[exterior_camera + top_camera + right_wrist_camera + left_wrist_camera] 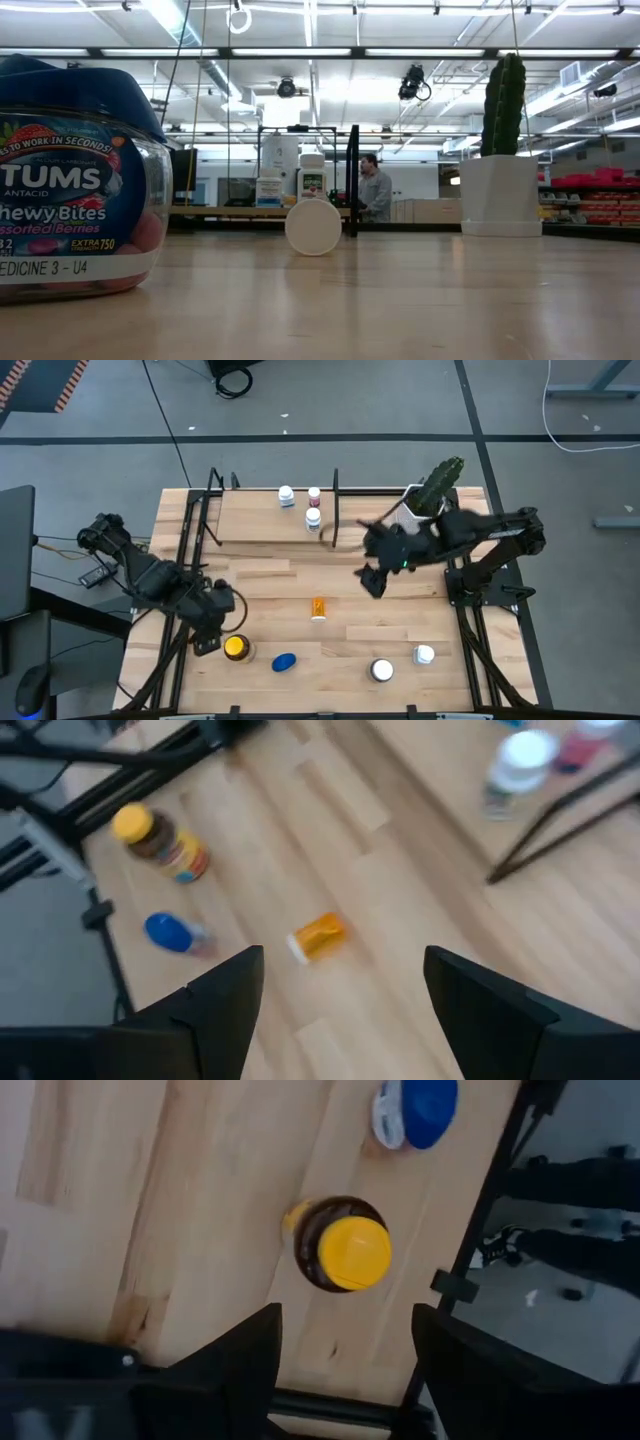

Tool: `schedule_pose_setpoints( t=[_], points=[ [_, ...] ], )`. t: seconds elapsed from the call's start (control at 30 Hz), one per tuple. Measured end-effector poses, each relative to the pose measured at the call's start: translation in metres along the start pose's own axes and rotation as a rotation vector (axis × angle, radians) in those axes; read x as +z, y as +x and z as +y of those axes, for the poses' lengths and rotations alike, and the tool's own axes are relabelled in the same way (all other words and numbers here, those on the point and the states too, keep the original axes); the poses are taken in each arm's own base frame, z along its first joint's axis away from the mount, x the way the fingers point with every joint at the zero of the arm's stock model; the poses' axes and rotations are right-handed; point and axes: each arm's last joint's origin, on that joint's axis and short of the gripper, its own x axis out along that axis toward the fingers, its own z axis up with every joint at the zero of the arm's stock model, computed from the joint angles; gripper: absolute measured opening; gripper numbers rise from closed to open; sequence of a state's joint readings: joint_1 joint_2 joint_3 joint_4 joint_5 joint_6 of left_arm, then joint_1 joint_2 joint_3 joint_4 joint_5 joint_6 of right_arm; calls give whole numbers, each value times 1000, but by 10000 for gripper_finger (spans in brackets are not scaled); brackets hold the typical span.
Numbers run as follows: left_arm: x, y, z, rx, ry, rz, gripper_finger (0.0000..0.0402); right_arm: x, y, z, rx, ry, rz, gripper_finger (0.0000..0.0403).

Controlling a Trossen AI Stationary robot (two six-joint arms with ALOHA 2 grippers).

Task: Pick and place medicine bottles onto shelf by color
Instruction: Put the yellow pill bottle on the shelf

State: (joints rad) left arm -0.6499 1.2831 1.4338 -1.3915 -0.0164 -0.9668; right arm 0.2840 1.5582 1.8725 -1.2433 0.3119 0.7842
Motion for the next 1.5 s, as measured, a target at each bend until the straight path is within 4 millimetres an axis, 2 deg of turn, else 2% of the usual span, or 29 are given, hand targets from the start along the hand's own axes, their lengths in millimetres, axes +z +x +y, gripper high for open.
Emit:
schedule_pose_setpoints(
  t=[0.17,0.3,0.5,0.67,0.9,1.0,1.13,1.27,1.5],
  points=[
    [-8,0,-8,-9,29,-31,238,-18,25,32,19,-12,57,250],
    [-9,5,-21,-37,89,-69,238,-33,34,52,39,28,82,238],
    [-14,35,-42,93,288,-63,255,-48,29,67,67,110,63,255],
    [-13,52,-51,185,317,-87,292,-57,24,74,75,147,65,271],
    [-8,59,-51,190,52,-72,346,-65,19,79,64,191,22,275],
    [-4,64,-44,242,-193,-26,356,-68,17,81,70,184,23,275],
    [-1,67,-43,252,-362,5,355,-68,16,81,57,187,-4,275],
    [-1,76,-46,271,-451,45,355,-68,17,81,56,188,-6,275],
    [2,89,-52,288,-507,38,355,-67,17,80,55,190,-6,275]
  ],
)
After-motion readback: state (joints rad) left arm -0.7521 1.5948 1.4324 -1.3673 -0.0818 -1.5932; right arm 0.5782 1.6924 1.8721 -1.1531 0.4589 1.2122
